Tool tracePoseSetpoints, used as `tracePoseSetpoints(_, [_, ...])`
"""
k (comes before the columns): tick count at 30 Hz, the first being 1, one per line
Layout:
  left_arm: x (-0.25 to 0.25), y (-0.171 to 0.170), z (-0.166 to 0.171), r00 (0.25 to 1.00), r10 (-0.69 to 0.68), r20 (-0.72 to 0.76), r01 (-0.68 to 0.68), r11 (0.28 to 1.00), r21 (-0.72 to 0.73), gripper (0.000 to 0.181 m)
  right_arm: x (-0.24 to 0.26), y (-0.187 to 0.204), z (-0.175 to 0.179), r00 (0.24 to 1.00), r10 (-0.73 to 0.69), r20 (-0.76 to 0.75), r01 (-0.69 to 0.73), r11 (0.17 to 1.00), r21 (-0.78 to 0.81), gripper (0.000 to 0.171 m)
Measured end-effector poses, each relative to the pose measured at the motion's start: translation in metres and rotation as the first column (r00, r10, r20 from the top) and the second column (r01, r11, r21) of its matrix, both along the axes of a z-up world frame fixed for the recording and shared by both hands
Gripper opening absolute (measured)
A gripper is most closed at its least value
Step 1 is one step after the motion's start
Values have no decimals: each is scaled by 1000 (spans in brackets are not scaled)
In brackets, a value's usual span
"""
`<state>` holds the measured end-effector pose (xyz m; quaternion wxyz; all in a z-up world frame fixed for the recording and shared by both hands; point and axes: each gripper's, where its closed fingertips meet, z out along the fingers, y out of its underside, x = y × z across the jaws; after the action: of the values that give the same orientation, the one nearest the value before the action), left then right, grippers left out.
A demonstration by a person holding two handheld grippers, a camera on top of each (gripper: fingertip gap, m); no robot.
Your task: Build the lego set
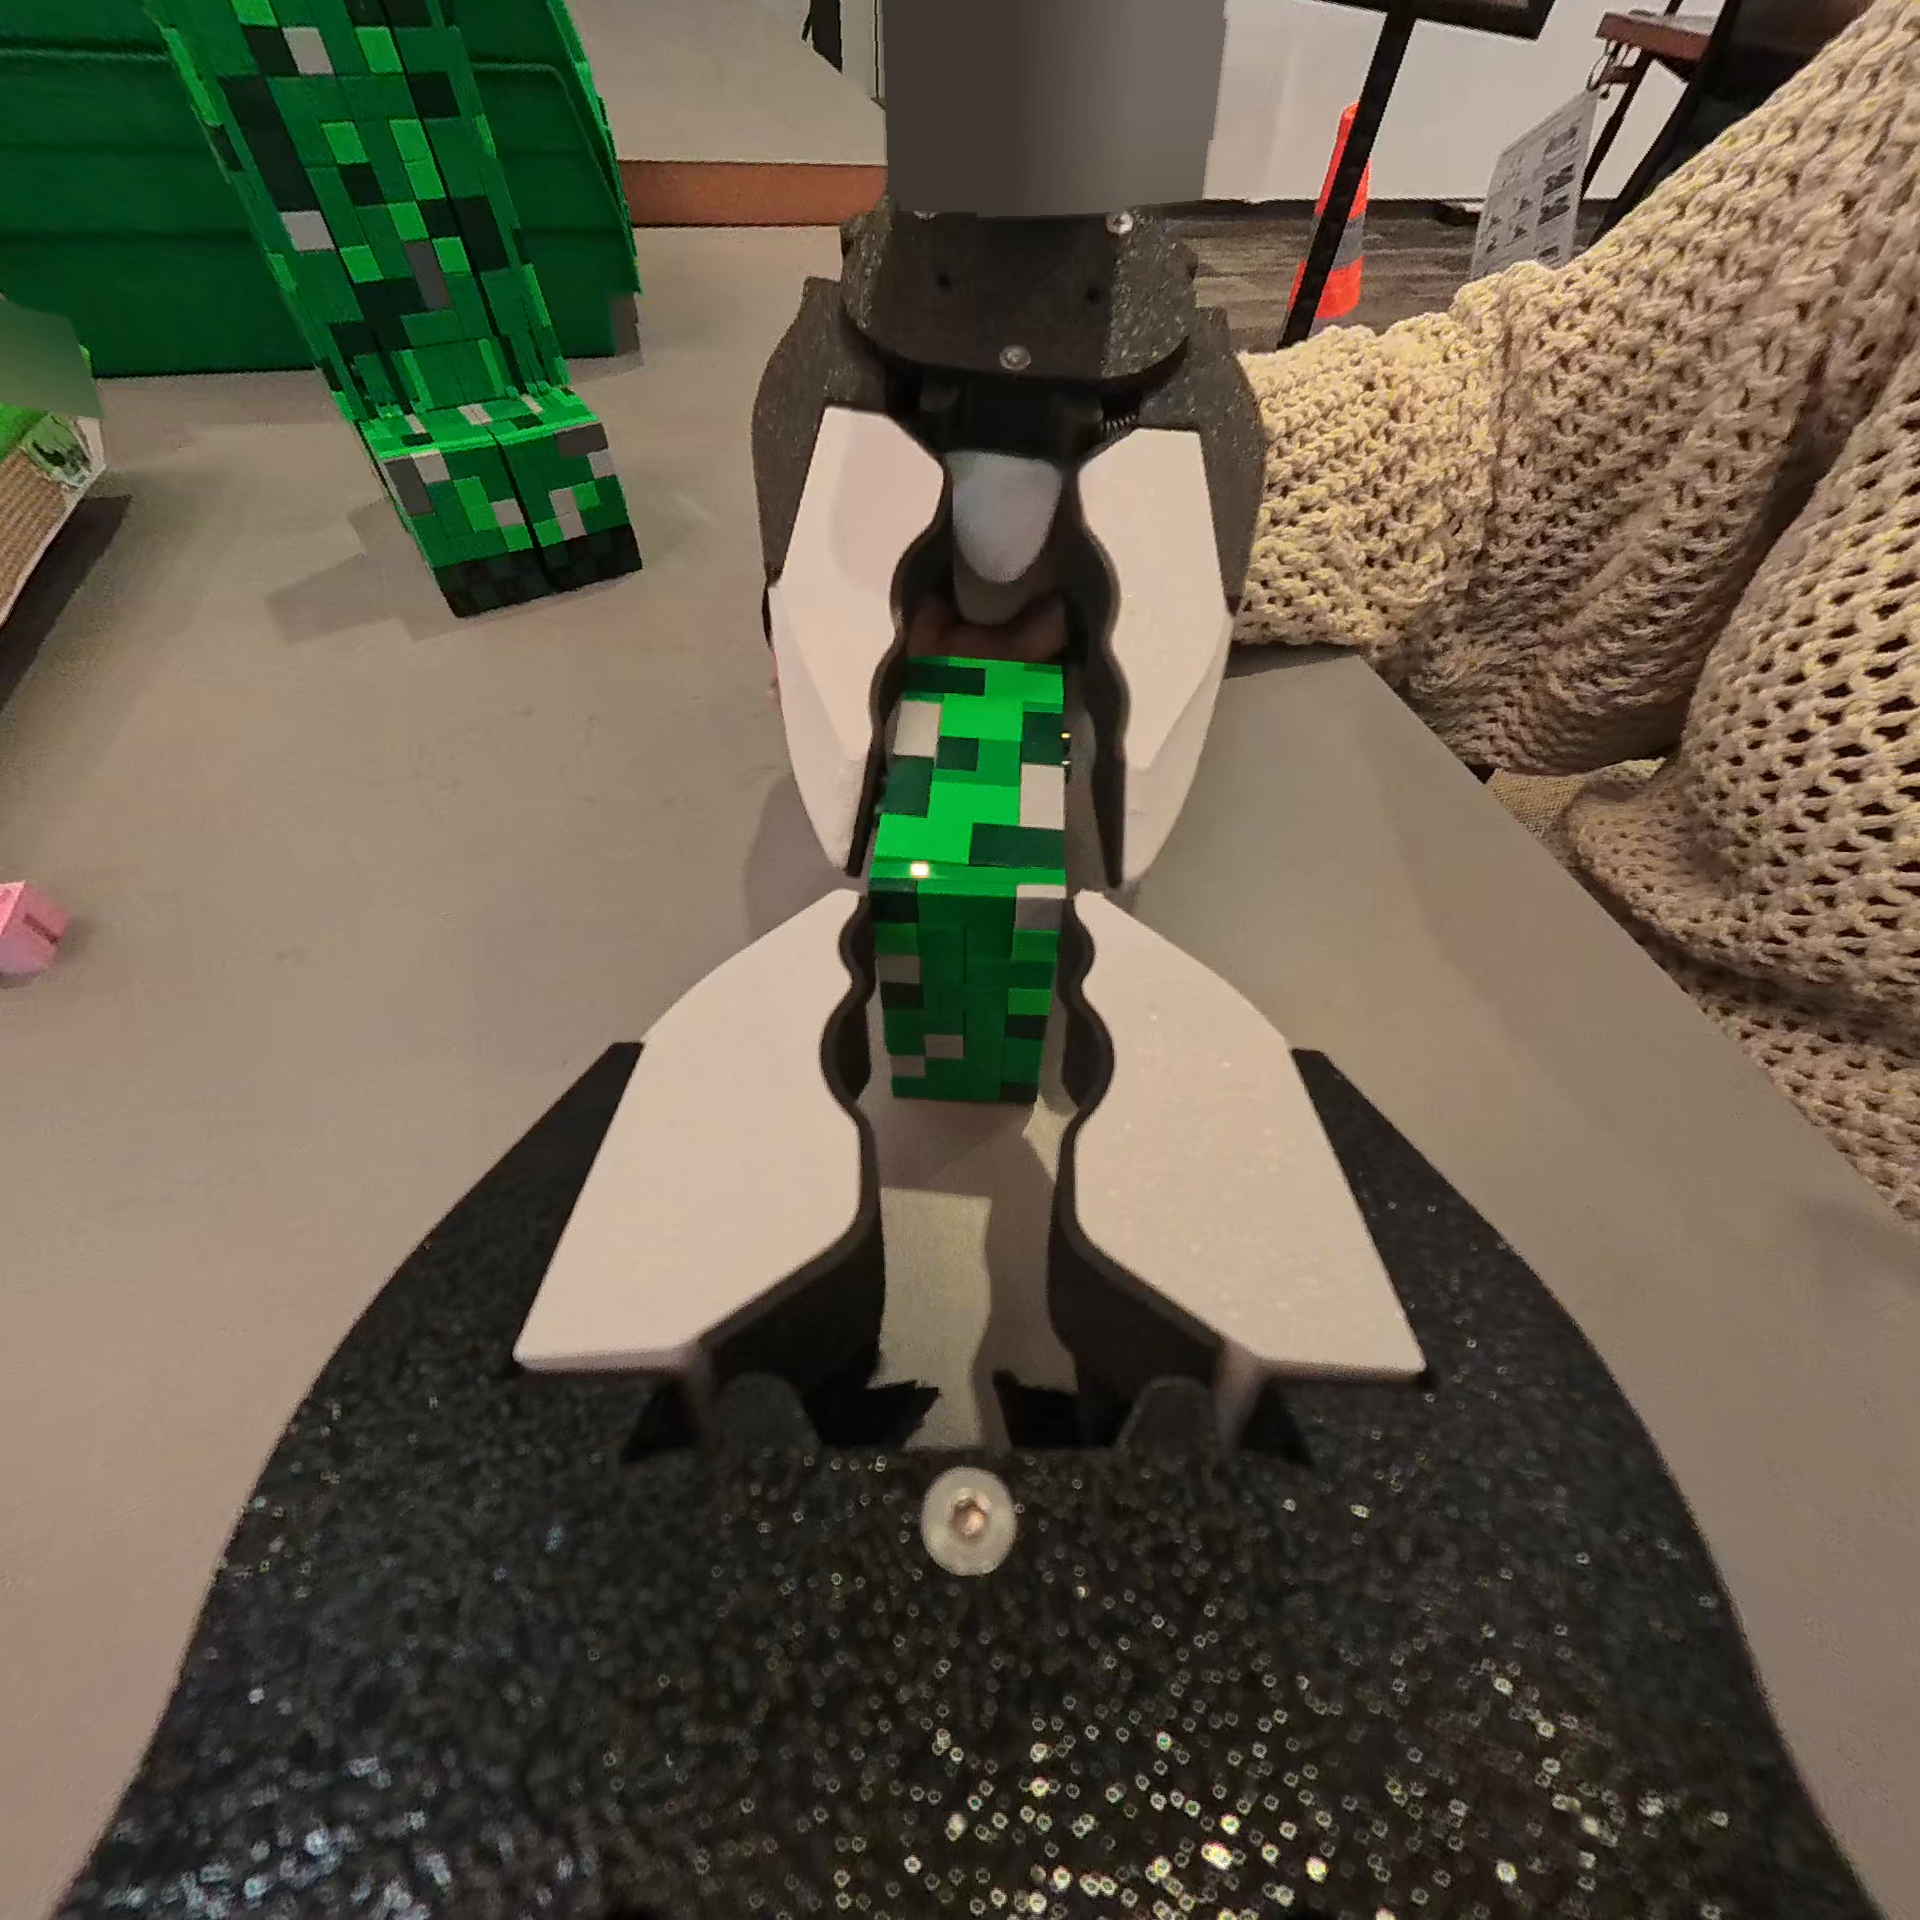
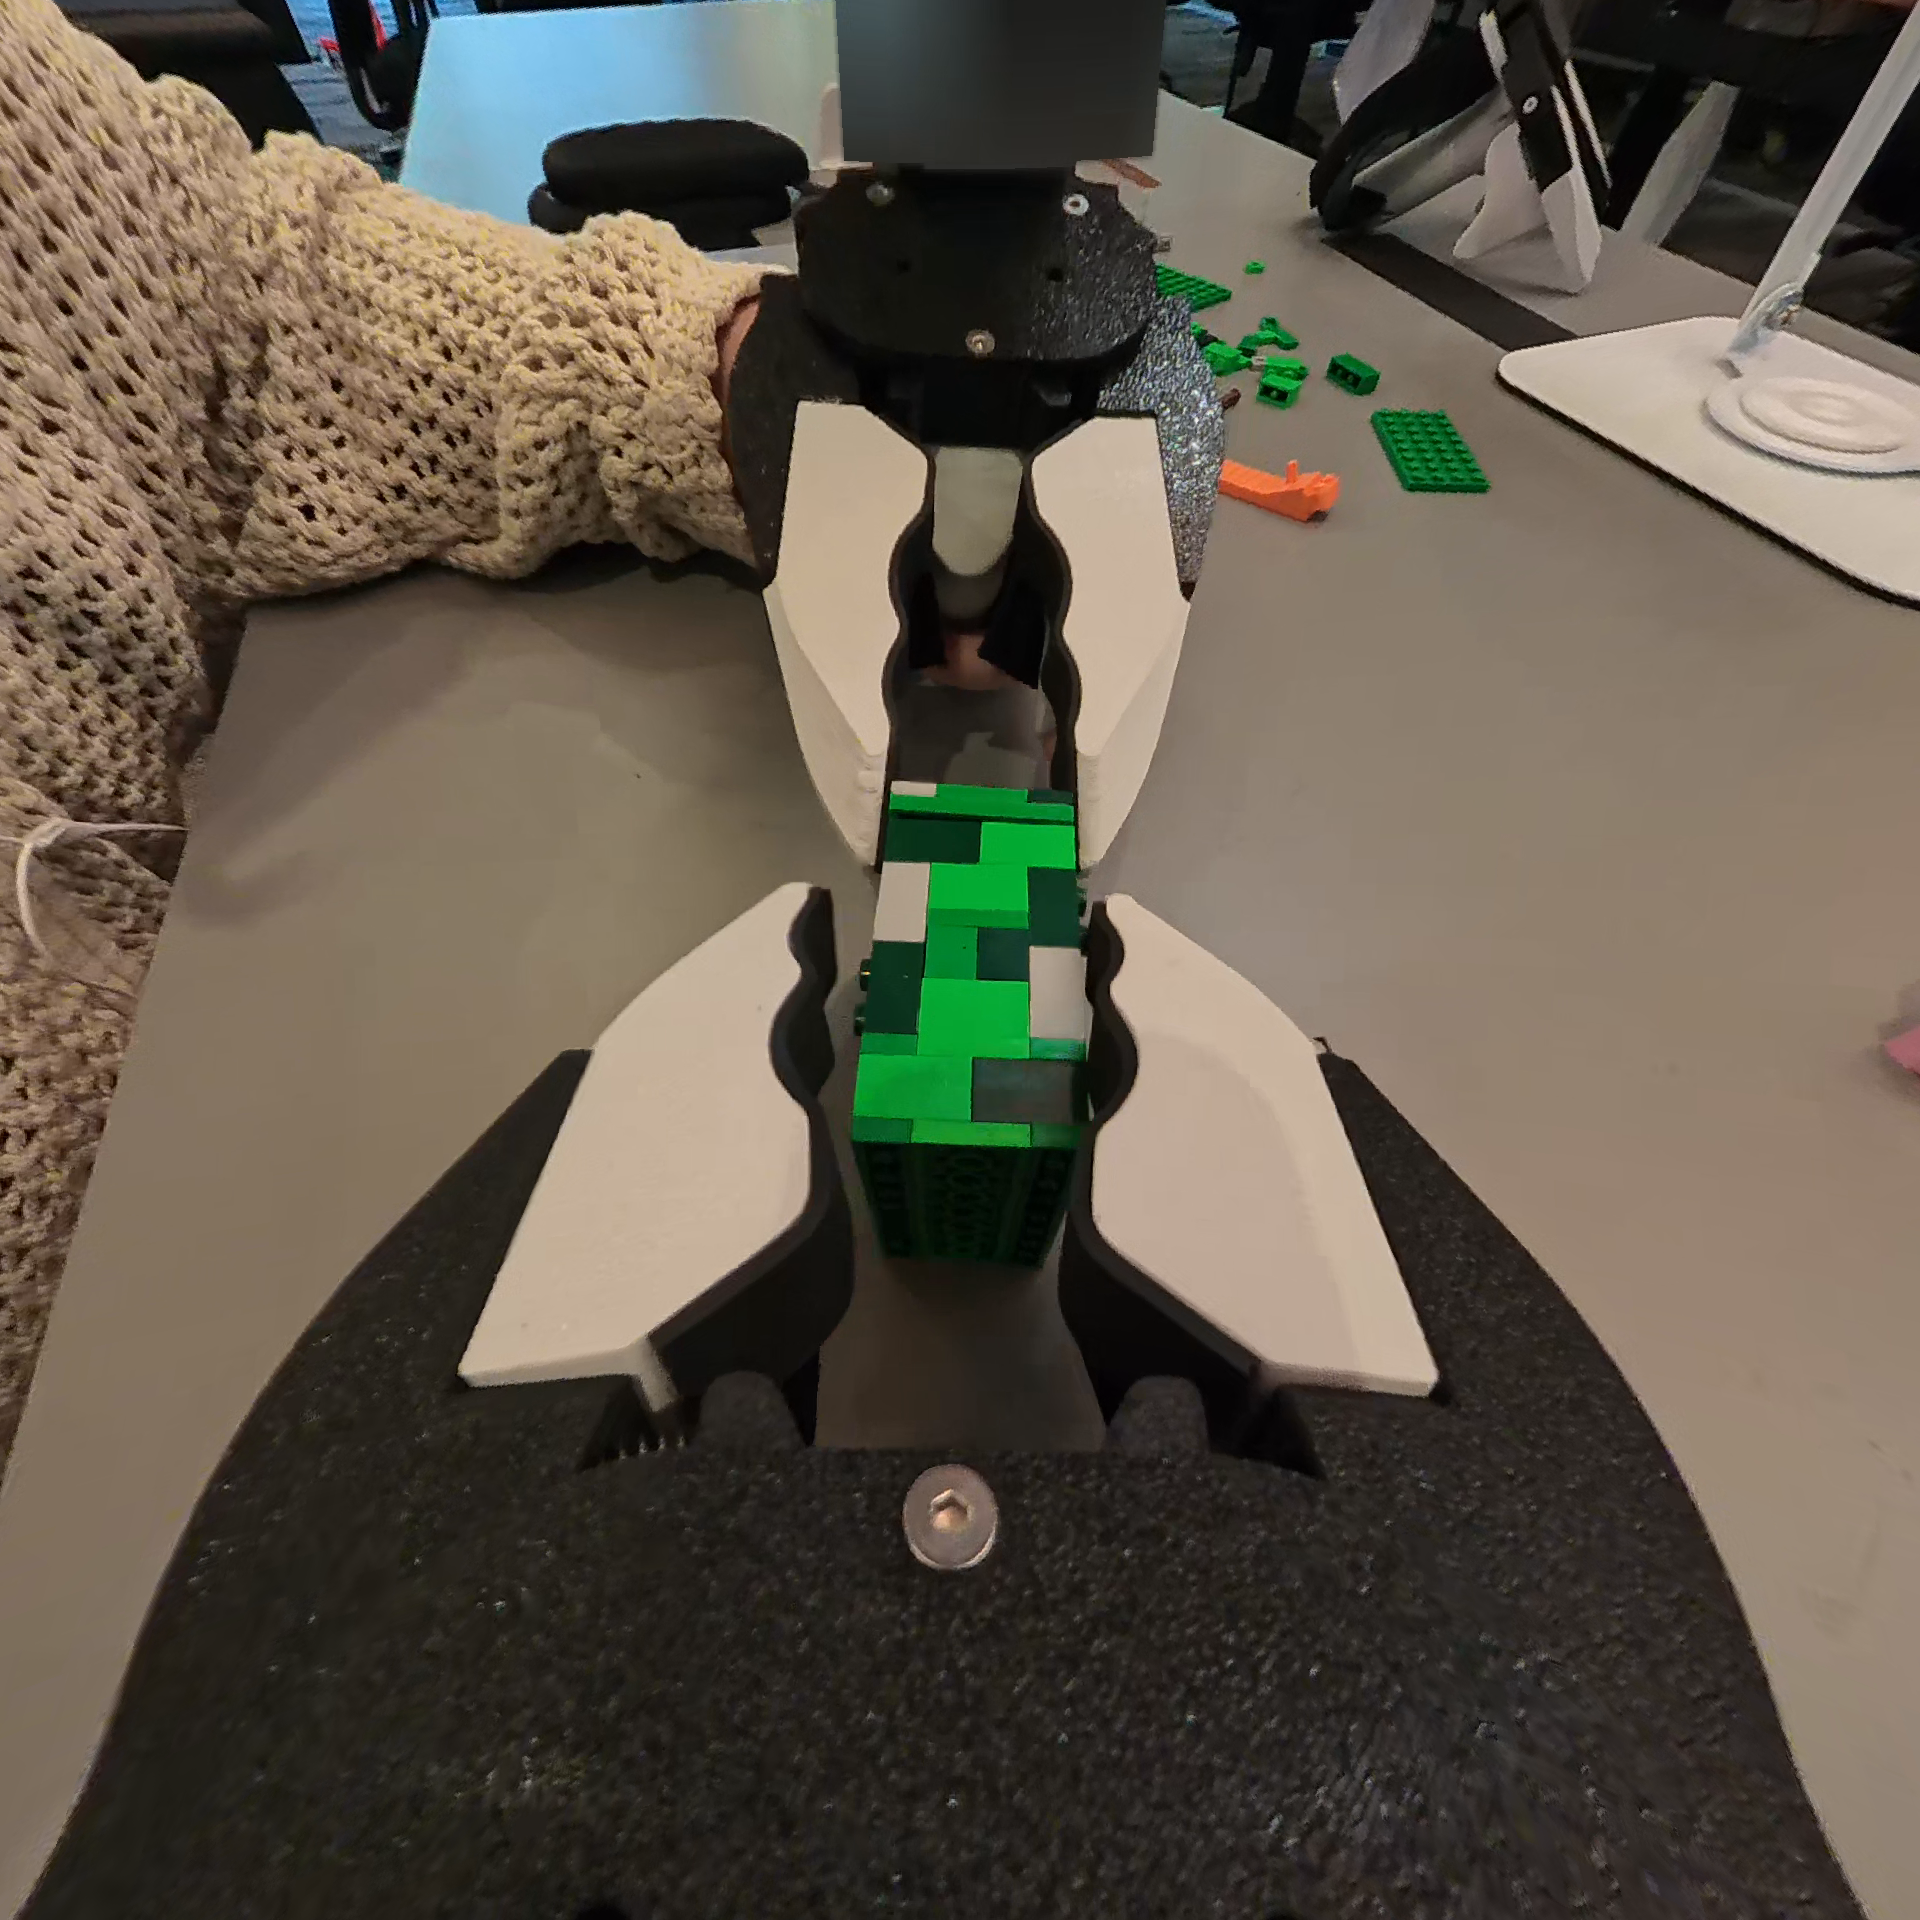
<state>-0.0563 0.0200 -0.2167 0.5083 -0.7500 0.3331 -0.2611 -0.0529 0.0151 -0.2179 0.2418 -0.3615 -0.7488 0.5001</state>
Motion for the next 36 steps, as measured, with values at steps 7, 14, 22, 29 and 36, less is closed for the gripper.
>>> tracePoseSetpoints(7, [0,0,1,1000,0,13,0,1000,-12,33,-2,2,3,1000,-10,-4,10,1000,-3,41])
tracePoseSetpoints(14, [3,-1,2,1000,-10,20,10,1000,-19,33,0,-1,2,1000,10,-15,-10,1000,-11,40])
tracePoseSetpoints(22, [7,-3,16,996,-9,94,4,999,50,33,0,-1,15,994,-7,-112,6,1000,-9,40])
tracePoseSetpoints(29, [11,-3,24,997,0,81,-12,988,153,33,3,-3,23,984,-5,-177,-3,999,-42,40])
tracePoseSetpoints(36, [15,-4,34,990,-4,144,-24,981,191,33,5,-5,31,964,-16,-265,7,999,-36,40])
